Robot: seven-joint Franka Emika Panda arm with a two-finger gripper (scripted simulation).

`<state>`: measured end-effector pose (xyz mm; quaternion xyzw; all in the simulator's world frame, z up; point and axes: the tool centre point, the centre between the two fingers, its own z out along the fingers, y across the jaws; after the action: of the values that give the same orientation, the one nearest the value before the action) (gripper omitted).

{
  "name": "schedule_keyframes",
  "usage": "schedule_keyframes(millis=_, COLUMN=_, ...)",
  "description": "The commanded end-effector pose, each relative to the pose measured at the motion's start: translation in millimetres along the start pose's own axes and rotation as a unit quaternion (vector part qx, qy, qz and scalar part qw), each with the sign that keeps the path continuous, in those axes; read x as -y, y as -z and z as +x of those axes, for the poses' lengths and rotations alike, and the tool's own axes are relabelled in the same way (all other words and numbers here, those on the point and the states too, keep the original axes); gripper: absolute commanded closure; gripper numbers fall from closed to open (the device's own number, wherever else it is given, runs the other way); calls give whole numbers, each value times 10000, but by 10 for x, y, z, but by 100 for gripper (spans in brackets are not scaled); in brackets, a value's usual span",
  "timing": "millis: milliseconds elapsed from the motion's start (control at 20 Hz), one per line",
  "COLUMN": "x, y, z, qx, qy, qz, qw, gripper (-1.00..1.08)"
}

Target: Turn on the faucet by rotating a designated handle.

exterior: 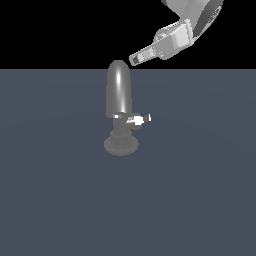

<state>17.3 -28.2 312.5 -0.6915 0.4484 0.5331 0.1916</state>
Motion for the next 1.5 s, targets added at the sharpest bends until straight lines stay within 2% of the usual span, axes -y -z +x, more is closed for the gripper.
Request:
schedule_keyframes(millis=0, x=52, y=13, z=149, qx=276, qy=-220, qz=109, qw=9993, gripper=108)
schedule_keyframes(millis=200, x=116, y=14, z=391, qx=701, qy=-566, qz=282, qw=9955, gripper=108)
schedule_keyframes(millis=400, x=164, y=-6, z=639, qx=1125, qy=-914, qz=459, qw=9884, gripper=108)
schedule_keyframes(millis=850, x=208, y=-134, z=1180, qx=2034, qy=-1666, qz=847, qw=9611, gripper=108)
schedule_keyframes(millis=1150, x=206, y=-203, z=1350, qx=2322, qy=-1903, qz=974, qw=9489, gripper=108)
schedule_keyframes(millis=1450, x=205, y=-215, z=1367, qx=2353, qy=-1925, qz=988, qw=9475, gripper=108)
